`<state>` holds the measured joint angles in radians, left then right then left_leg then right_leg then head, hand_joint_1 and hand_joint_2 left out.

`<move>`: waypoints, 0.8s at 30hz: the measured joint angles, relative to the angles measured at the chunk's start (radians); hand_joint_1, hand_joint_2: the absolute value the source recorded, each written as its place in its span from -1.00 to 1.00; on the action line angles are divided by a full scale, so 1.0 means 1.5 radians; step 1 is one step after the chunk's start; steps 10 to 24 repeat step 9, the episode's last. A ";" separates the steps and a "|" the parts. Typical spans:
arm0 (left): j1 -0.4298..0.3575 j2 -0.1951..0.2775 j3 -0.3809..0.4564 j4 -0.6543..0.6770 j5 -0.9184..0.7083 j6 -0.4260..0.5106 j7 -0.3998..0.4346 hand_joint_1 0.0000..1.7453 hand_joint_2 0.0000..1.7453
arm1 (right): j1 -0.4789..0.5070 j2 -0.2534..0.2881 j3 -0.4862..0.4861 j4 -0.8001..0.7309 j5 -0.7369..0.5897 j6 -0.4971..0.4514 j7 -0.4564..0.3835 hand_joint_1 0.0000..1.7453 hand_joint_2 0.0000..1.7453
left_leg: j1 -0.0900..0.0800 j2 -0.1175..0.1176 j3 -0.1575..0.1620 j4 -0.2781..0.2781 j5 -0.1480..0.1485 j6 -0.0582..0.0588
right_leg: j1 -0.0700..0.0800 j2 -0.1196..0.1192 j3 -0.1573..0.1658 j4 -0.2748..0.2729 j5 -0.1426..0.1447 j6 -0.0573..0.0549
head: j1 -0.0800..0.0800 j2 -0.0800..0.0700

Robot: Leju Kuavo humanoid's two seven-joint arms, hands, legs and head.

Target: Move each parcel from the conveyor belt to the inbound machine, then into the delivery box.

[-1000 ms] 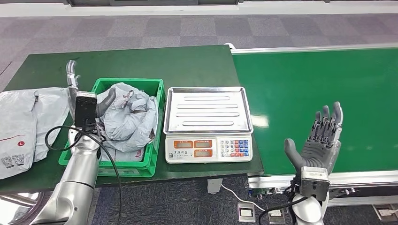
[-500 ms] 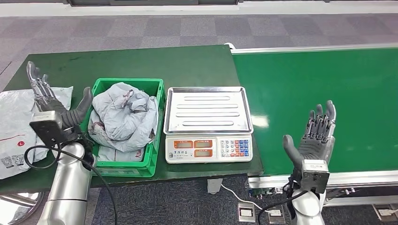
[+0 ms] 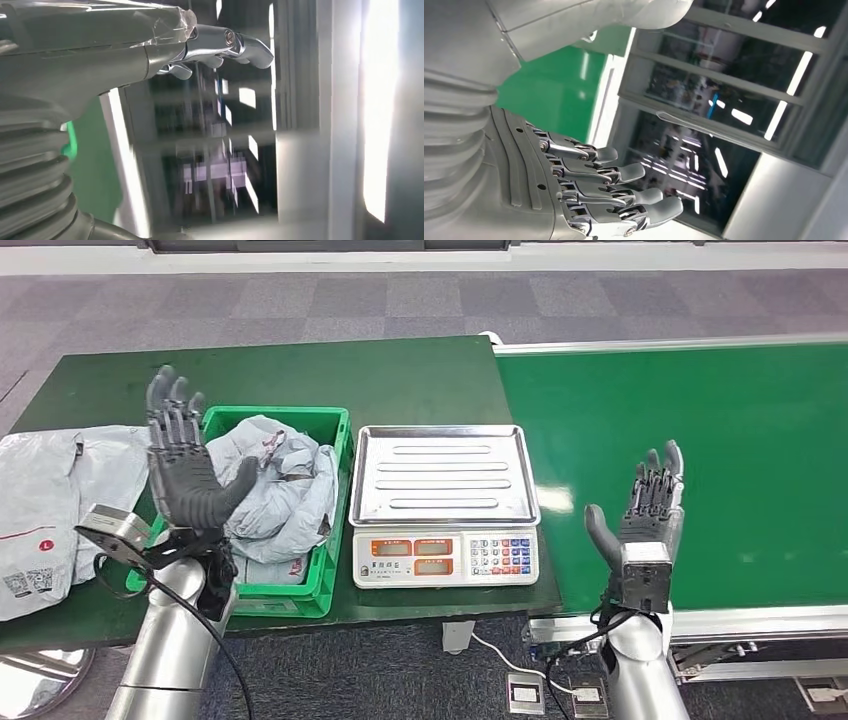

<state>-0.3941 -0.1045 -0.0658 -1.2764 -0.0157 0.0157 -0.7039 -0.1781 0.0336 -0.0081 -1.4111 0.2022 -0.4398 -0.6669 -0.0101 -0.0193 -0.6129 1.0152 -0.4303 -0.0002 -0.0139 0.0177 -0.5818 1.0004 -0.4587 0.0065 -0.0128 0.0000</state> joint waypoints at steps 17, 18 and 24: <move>0.009 -0.042 -0.126 0.158 -0.018 -0.051 0.001 -1.00 0.33 | -0.077 0.022 -0.004 0.200 -0.041 -0.021 -0.021 -1.00 1.00 | -0.001 0.000 0.000 0.000 0.000 0.000 | -0.001 0.000 0.000 0.000 0.001 0.001 | 0.000 0.000; 0.009 -0.042 -0.126 0.158 -0.018 -0.051 0.001 -1.00 0.33 | -0.077 0.022 -0.004 0.200 -0.041 -0.021 -0.021 -1.00 1.00 | -0.001 0.000 0.000 0.000 0.000 0.000 | -0.001 0.000 0.000 0.000 0.001 0.001 | 0.000 0.000; 0.009 -0.042 -0.126 0.158 -0.018 -0.051 0.001 -1.00 0.33 | -0.077 0.022 -0.004 0.200 -0.041 -0.021 -0.021 -1.00 1.00 | -0.001 0.000 0.000 0.000 0.000 0.000 | -0.001 0.000 0.000 0.000 0.001 0.001 | 0.000 0.000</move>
